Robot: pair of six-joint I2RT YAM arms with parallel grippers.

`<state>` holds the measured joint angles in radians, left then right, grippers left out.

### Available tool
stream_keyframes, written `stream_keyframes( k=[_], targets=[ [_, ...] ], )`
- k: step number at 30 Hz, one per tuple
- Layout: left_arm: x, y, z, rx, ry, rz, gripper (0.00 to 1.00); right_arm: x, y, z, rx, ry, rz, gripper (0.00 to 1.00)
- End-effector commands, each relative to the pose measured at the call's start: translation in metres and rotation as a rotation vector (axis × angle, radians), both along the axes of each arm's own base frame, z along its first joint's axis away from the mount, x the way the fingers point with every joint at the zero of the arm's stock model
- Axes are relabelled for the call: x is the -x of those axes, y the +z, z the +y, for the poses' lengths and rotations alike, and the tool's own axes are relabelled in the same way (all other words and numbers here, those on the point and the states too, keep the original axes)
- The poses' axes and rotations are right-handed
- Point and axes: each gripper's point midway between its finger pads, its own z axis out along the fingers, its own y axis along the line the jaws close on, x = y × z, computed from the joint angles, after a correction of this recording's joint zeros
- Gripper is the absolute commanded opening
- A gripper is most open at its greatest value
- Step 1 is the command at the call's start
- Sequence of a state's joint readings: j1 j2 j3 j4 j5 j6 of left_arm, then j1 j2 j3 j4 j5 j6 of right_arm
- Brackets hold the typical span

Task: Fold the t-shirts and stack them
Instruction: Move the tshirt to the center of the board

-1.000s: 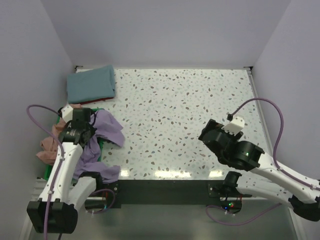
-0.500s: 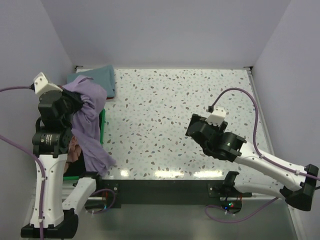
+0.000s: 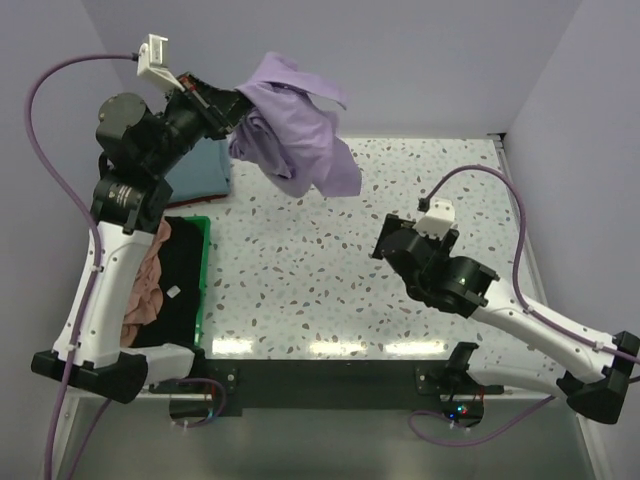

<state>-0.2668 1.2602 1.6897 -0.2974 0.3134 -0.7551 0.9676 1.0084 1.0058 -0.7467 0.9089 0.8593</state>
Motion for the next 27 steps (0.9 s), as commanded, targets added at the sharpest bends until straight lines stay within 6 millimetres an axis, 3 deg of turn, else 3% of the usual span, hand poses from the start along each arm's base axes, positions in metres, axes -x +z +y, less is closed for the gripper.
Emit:
stream_keyframes(
  k=[1, 2, 5, 6, 7, 8, 11, 14, 18, 22, 27],
  targets=[
    [0.02, 0.019, -0.017, 0.088, -0.144, -0.062, 0.01, -0.005, 0.031, -0.017, -0.014, -0.065, -0.094, 0.99],
    [0.006, -0.026, -0.024, 0.059, -0.156, 0.055, 0.35, -0.005, 0.03, -0.018, -0.007, -0.07, -0.093, 0.99],
    [-0.006, -0.124, -0.032, -0.051, -0.15, 0.283, 0.88, -0.003, 0.025, -0.021, 0.003, -0.071, -0.081, 0.99],
    [-0.002, -0.192, -0.03, -0.118, -0.141, 0.456, 0.91, -0.002, 0.022, -0.021, 0.005, -0.069, -0.071, 0.99],
    [-0.002, -0.228, -0.021, -0.189, -0.082, 0.524, 0.93, -0.001, 0.017, -0.022, 0.017, -0.069, -0.056, 0.99],
    [0.009, -0.279, -0.012, -0.248, -0.055, 0.637, 0.94, 0.0, 0.013, -0.02, 0.019, -0.059, -0.037, 0.99],
    [0.039, -0.351, 0.021, -0.378, 0.064, 0.789, 0.95, 0.004, -0.002, -0.017, 0.023, -0.052, 0.011, 0.99],
    [0.062, -0.369, 0.046, -0.422, 0.16, 0.813, 0.95, 0.007, -0.026, -0.012, 0.014, -0.041, 0.063, 0.99],
    [0.075, -0.38, 0.055, -0.447, 0.189, 0.828, 0.95, 0.004, -0.053, -0.001, -0.034, -0.013, 0.136, 0.99],
    [0.09, -0.391, 0.036, -0.475, 0.087, 0.848, 0.94, -0.009, -0.073, 0.009, -0.075, 0.027, 0.206, 0.99],
    [0.125, -0.429, 0.022, -0.591, 0.017, 0.948, 0.92, -0.03, -0.089, 0.003, -0.085, 0.026, 0.275, 0.96]
  ],
)
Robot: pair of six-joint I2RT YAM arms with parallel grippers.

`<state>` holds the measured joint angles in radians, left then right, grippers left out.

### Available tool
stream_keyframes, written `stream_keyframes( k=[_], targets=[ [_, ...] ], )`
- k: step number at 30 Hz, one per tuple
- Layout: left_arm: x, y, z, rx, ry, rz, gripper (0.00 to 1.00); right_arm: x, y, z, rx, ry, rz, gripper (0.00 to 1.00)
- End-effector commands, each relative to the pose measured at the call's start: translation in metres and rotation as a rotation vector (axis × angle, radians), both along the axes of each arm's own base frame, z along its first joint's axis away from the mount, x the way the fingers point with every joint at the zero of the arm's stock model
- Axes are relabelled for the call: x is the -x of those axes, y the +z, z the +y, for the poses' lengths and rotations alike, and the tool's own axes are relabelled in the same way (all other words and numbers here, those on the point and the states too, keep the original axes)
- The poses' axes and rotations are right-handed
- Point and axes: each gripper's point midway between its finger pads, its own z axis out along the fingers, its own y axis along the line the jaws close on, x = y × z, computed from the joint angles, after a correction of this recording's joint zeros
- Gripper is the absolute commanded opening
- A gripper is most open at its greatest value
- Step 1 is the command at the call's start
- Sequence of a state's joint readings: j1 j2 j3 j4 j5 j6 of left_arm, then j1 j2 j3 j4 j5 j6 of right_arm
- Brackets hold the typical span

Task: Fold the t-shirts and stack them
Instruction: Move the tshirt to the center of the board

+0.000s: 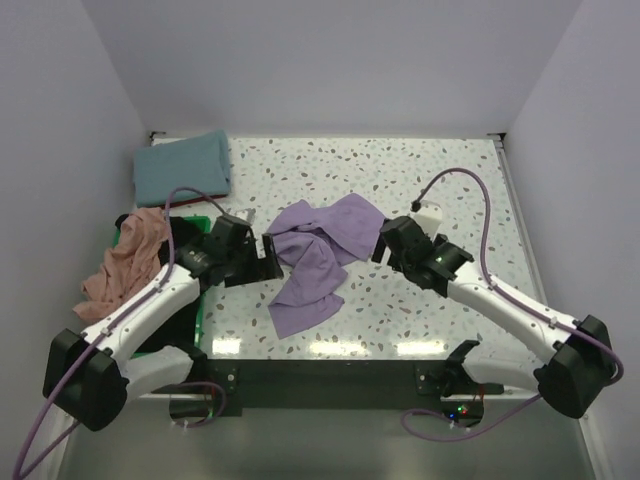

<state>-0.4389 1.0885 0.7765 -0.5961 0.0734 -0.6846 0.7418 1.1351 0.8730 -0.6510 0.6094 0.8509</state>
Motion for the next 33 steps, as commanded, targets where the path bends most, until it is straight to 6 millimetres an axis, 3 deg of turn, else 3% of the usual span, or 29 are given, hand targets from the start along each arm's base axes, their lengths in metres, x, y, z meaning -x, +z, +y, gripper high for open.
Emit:
stream_keyframes(
  k=[1, 4, 14, 17, 26, 33],
  targets=[
    [0.026, -0.025, -0.008, -0.079, -0.065, 0.066, 0.92, -0.02, -0.002, 0.015, -0.091, 0.05, 0.01, 0.96],
    [0.033, -0.029, -0.024, -0.07, -0.089, 0.07, 0.9, -0.039, -0.012, 0.007, -0.107, 0.031, 0.026, 0.91],
    [0.0, -0.044, -0.052, -0.064, -0.089, 0.029, 0.93, -0.097, -0.053, -0.006, -0.06, 0.046, 0.126, 0.75],
    [-0.007, -0.051, -0.059, -0.065, -0.105, 0.029, 0.94, -0.111, -0.057, -0.011, -0.059, 0.035, 0.131, 0.7],
    [-0.029, -0.06, -0.073, -0.073, -0.125, 0.007, 0.94, -0.136, -0.078, -0.014, -0.067, 0.056, 0.176, 0.6],
    [-0.032, -0.077, -0.069, -0.121, -0.123, 0.022, 0.88, -0.145, -0.097, -0.022, -0.049, 0.039, 0.224, 0.54]
  ],
)
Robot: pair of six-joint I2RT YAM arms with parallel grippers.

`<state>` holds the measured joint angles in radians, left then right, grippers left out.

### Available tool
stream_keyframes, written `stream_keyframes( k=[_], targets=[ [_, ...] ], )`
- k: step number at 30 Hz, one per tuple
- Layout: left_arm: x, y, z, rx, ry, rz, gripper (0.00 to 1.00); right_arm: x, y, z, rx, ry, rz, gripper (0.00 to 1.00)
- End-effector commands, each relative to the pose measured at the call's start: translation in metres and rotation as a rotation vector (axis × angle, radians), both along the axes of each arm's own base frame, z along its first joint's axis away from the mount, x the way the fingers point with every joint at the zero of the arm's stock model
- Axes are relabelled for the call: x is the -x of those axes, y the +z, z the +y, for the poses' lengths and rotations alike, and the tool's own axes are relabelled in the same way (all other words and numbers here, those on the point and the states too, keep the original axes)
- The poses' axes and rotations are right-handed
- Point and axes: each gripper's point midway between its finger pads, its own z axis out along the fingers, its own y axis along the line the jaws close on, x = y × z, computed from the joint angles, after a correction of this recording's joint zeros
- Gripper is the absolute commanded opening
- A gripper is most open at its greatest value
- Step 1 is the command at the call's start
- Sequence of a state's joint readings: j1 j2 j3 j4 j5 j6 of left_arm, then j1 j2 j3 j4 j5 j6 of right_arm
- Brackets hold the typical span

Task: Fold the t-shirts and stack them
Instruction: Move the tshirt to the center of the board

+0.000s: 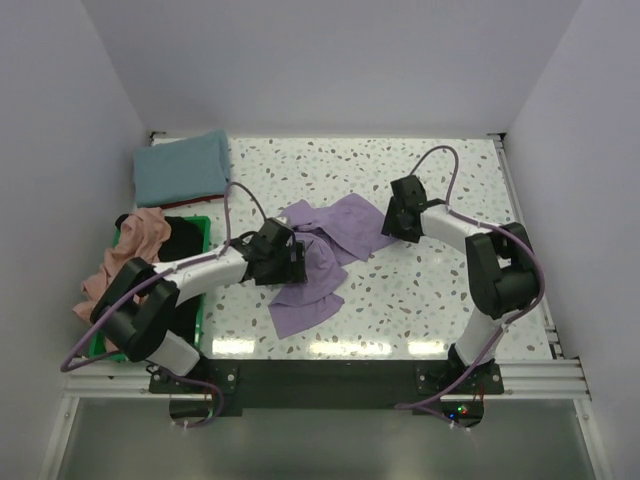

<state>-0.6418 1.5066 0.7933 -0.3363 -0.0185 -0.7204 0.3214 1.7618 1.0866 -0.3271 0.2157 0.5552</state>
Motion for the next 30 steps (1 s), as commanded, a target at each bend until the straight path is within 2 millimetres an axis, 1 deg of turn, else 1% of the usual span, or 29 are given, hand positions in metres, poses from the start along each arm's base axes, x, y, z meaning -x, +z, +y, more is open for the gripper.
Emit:
stream_keyframes(
  k=[1, 3, 8, 9, 12, 13, 14, 15, 17, 18, 19, 20, 21, 22, 23, 24, 25, 26, 27, 28, 29, 30],
  targets=[
    [-0.019, 0.007, -0.007, 0.006, -0.005, -0.069, 0.87, -0.018, 0.009, -0.001, -0.003, 0.005, -0.037, 0.53],
    [-0.019, 0.004, -0.008, 0.004, -0.006, -0.066, 0.86, -0.017, 0.005, -0.005, 0.005, -0.009, -0.026, 0.51],
    [-0.025, 0.002, -0.012, 0.005, -0.018, -0.076, 0.8, -0.02, 0.0, -0.013, 0.003, -0.029, -0.025, 0.49],
    [-0.025, 0.002, -0.013, 0.011, -0.023, -0.076, 0.76, -0.019, -0.005, -0.014, 0.009, -0.03, -0.012, 0.48],
    [-0.026, -0.001, -0.015, 0.013, -0.027, -0.068, 0.71, -0.022, -0.01, -0.014, 0.002, -0.022, -0.008, 0.45],
    [-0.026, -0.003, -0.016, 0.018, -0.031, -0.061, 0.66, -0.022, -0.013, -0.013, -0.001, -0.02, -0.004, 0.44],
    [-0.027, -0.002, -0.018, 0.026, -0.032, -0.063, 0.63, -0.022, -0.015, -0.012, 0.0, -0.016, -0.001, 0.43],
    [-0.028, -0.003, -0.018, 0.031, -0.031, -0.061, 0.56, -0.022, -0.017, -0.013, -0.002, -0.018, 0.004, 0.39],
    [-0.028, -0.002, -0.02, 0.053, -0.039, -0.054, 0.48, -0.021, -0.022, -0.011, -0.011, -0.011, 0.015, 0.35],
    [-0.031, -0.002, -0.019, 0.06, -0.032, -0.056, 0.38, -0.02, -0.024, -0.01, -0.013, -0.007, 0.021, 0.28],
    [-0.03, -0.001, -0.02, 0.077, -0.036, -0.048, 0.33, -0.02, -0.025, -0.01, -0.014, -0.006, 0.021, 0.23],
    [-0.032, 0.001, -0.02, 0.09, -0.032, -0.052, 0.29, -0.021, -0.025, -0.01, -0.017, -0.005, 0.024, 0.08],
    [-0.033, 0.001, -0.02, 0.097, -0.03, -0.051, 0.24, -0.02, -0.025, -0.01, -0.017, -0.008, 0.028, 0.0],
    [-0.034, 0.003, -0.019, 0.111, -0.024, -0.047, 0.16, -0.018, -0.025, -0.012, -0.014, -0.012, 0.038, 0.0],
    [-0.037, 0.007, -0.018, 0.124, -0.02, -0.054, 0.12, -0.021, -0.019, -0.013, -0.023, -0.019, 0.029, 0.0],
    [-0.04, 0.01, -0.016, 0.134, -0.012, -0.057, 0.05, -0.021, -0.014, -0.012, -0.032, -0.016, 0.025, 0.0],
    [-0.041, 0.016, -0.016, 0.153, -0.012, -0.065, 0.03, -0.02, -0.011, -0.014, -0.033, -0.018, 0.03, 0.0],
    [-0.042, 0.019, -0.015, 0.16, -0.009, -0.069, 0.01, -0.022, 0.002, -0.016, -0.038, -0.023, 0.003, 0.0],
    [-0.045, 0.023, -0.011, 0.17, 0.002, -0.072, 0.0, -0.02, 0.007, -0.018, -0.036, -0.026, 0.007, 0.0],
    [-0.048, 0.032, -0.01, 0.18, 0.006, -0.086, 0.0, -0.021, 0.015, -0.022, -0.035, -0.03, -0.002, 0.0],
    [-0.05, 0.037, -0.007, 0.187, 0.01, -0.092, 0.0, -0.021, 0.023, -0.025, -0.033, -0.038, -0.015, 0.0],
    [-0.054, 0.043, -0.002, 0.197, 0.024, -0.102, 0.0, -0.017, 0.037, -0.03, -0.029, -0.046, -0.027, 0.0]
  ],
)
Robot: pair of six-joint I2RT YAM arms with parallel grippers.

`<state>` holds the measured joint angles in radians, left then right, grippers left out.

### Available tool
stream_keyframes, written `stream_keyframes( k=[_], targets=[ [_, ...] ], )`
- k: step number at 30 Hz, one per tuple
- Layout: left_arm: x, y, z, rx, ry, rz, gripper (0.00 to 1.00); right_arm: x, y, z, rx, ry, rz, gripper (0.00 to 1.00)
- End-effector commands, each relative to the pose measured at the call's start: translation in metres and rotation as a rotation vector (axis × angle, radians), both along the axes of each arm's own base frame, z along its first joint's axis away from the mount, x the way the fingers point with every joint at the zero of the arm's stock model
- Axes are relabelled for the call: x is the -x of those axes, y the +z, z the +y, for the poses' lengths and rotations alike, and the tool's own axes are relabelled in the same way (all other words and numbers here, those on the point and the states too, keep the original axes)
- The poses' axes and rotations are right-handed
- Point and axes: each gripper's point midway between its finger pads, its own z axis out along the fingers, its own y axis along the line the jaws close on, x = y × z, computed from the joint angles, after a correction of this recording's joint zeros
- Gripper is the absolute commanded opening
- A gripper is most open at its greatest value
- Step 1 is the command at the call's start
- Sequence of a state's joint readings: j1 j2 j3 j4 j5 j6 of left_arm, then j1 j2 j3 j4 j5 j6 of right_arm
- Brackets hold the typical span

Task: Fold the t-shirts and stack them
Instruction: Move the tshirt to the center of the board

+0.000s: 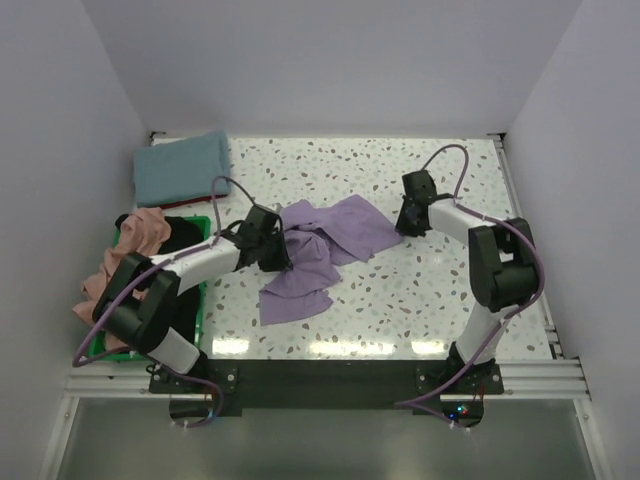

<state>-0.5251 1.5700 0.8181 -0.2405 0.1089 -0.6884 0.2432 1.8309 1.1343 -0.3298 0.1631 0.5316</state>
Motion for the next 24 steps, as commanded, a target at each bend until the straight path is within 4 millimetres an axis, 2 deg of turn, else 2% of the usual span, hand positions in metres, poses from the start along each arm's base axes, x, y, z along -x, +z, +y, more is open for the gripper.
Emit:
stream_keyframes(
  k=[1, 3, 5, 6, 9, 10, 12, 14, 15, 16, 18, 20, 24],
  targets=[
    [-0.026, 0.055, -0.002, 0.103, 0.012, -0.13, 0.0, -0.002, 0.058, -0.014, -0.002, -0.023, -0.076, 0.0],
    [-0.031, 0.067, 0.004, 0.1, 0.018, -0.152, 0.0, 0.004, 0.085, -0.028, 0.0, -0.052, -0.11, 0.0],
    [-0.036, 0.087, 0.005, 0.091, 0.007, -0.187, 0.0, 0.009, 0.102, -0.044, 0.002, -0.091, -0.133, 0.0],
    [-0.038, 0.092, 0.007, 0.075, 0.003, -0.202, 0.0, 0.016, 0.12, -0.049, -0.004, -0.103, -0.164, 0.0],
    [-0.047, 0.115, 0.008, 0.065, 0.005, -0.245, 0.0, 0.033, 0.137, -0.068, 0.008, -0.145, -0.175, 0.0],
    [-0.047, 0.116, 0.009, 0.059, 0.007, -0.238, 0.0, 0.039, 0.149, -0.074, 0.012, -0.155, -0.204, 0.0],
    [-0.05, 0.122, 0.009, 0.076, 0.008, -0.24, 0.0, 0.051, 0.156, -0.085, 0.04, -0.179, -0.198, 0.0],
    [-0.053, 0.132, 0.008, 0.093, 0.011, -0.246, 0.0, 0.061, 0.174, -0.096, 0.07, -0.21, -0.241, 0.0],
    [-0.056, 0.142, 0.007, 0.109, 0.012, -0.26, 0.0, 0.066, 0.18, -0.1, 0.084, -0.219, -0.247, 0.0],
    [-0.055, 0.148, 0.006, 0.115, 0.012, -0.267, 0.0, 0.07, 0.193, -0.103, 0.09, -0.231, -0.282, 0.0],
    [-0.056, 0.164, 0.002, 0.147, 0.003, -0.294, 0.0, 0.077, 0.204, -0.11, 0.116, -0.245, -0.302, 0.0],
    [-0.053, 0.175, 0.001, 0.162, -0.007, -0.304, 0.0, 0.08, 0.222, -0.113, 0.126, -0.256, -0.34, 0.0],
    [-0.043, 0.199, 0.001, 0.194, -0.017, -0.323, 0.0, 0.087, 0.243, -0.117, 0.135, -0.264, -0.378, 0.0]
  ],
)
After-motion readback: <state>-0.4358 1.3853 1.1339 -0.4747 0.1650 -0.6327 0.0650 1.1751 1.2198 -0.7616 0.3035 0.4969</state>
